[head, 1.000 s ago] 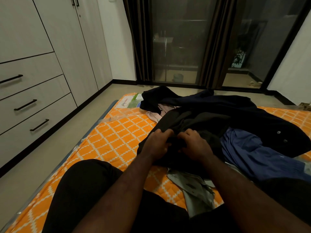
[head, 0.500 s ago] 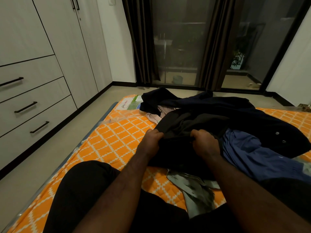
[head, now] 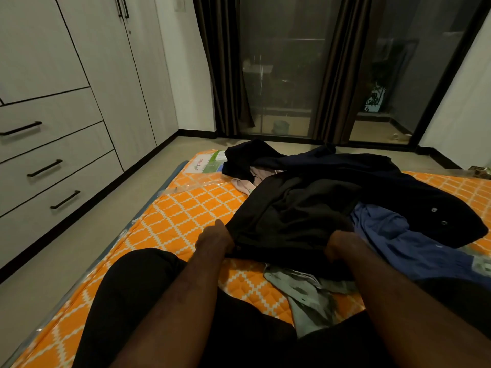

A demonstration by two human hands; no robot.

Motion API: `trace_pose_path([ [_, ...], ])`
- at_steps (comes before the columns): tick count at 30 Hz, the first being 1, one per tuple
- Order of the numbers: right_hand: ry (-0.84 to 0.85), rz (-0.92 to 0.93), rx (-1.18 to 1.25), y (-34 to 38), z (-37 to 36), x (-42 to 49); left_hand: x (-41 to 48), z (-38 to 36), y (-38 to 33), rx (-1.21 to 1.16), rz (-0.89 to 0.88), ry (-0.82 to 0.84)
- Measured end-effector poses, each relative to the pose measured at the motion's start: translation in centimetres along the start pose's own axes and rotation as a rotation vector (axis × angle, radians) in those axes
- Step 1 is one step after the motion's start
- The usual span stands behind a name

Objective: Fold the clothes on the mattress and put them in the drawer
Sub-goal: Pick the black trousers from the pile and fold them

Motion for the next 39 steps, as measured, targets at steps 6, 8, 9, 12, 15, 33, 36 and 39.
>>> trace_pose_path([
  [6,-0.038,-0.025,0.096,-0.7,-1.1,2.4,-0.7,-0.3,1.2,-0.268,0.058,-0.075],
  [8,-0.034,-0.034,0.164,-1.2,-0.5,2.6,-0.8,0.5,1.3,-0.282,0.021,-0.166],
  [9,-0.066,-0.025,0.206,-1.3,0.3,1.7,-0.9,1.1,1.3,-0.311,-0.004,-0.223],
  [12,-0.302,0.084,0.342,-1.8,3.3,-0.2,-1.5,2.9,0.8,-0.415,-0.07,-0.403],
  [15,-0.357,0.038,0.463,-3.5,4.7,0.2,-1.5,4.4,1.4,-0.509,-0.052,-0.552],
  [33,0.364,-0.055,1.918,-3.1,0.9,-3.7,0.4,1.9,5.6,-1.412,0.351,-0.539],
  [36,0.367,-0.132,1.927,-3.5,0.4,-4.1,-0.7,2.5,6.3,-1.369,0.414,-0.693],
  [39,0.335,-0.203,1.932,-4.0,-0.3,-3.7,-2.3,2.6,5.7,-1.385,0.383,-0.743],
])
Point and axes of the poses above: each hand's wrist, its own x-axis towards the middle knuckle, its own z-axis out of the back of the hand, y = z × x, the point moved 7 cm from there along x, towards the middle knuckle, and after that the axes turned 3 degrees about -z, right-handed, at the moved point
